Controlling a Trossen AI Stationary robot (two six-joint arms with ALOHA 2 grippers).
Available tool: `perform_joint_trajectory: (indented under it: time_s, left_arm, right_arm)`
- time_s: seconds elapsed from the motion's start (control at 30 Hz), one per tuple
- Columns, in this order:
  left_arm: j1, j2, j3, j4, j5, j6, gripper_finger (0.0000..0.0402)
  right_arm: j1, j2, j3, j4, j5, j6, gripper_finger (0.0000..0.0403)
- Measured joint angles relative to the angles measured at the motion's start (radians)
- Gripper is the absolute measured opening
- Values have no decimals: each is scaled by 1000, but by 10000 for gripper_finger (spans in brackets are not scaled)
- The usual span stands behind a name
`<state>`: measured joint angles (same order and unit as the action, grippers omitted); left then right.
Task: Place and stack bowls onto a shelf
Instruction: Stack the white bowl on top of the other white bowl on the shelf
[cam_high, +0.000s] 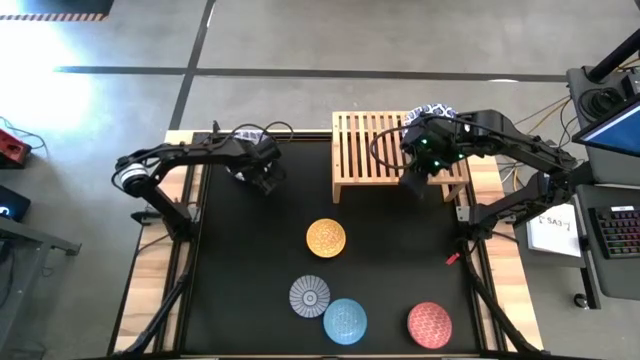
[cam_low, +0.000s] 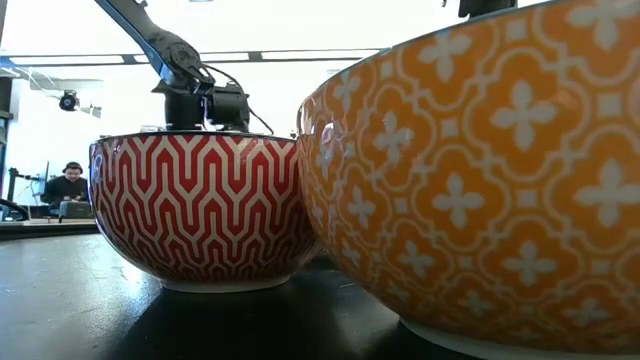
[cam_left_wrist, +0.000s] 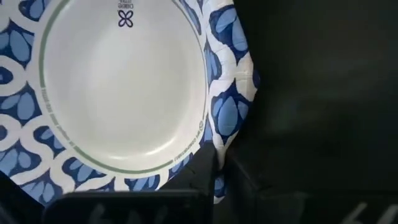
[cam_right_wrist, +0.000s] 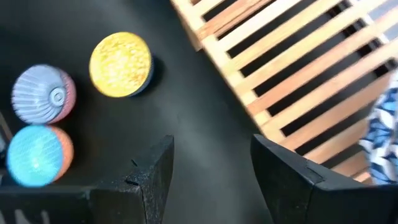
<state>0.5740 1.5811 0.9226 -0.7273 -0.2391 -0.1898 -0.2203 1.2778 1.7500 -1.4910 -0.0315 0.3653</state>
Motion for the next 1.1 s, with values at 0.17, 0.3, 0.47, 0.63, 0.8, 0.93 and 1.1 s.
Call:
perform_joint_trajectory:
  time_s: [0.17, 0.3, 0.47, 0.63, 0.8, 0.93, 1.1]
  left_arm:
    - [-48, -72, 0, -43, 132, -17, 2]
    - [-131, -167, 0, -100, 151, -64, 1]
    - [-293, -317, 0, -107, 182, -182, 0]
    - [-517, -434, 13, -83, 177, -334, 0]
    - [-754, -486, 48, 61, 169, -411, 0]
    - [-913, -474, 87, 226, 138, -365, 0]
    - [-1041, -410, 135, 292, 118, -201, 0]
  right_arm:
    - [0, 0, 0, 1, -31, -43, 201]
    - [1, 0, 0, 13, -58, -121, 201]
    - [40, 6, -2, 56, -84, -195, 201]
    - [142, 37, -3, 105, -110, -272, 201]
    - [261, 78, -3, 128, -110, -339, 201]
    - [360, 113, -3, 181, -111, -377, 201]
    - [466, 142, -4, 247, -132, -421, 201]
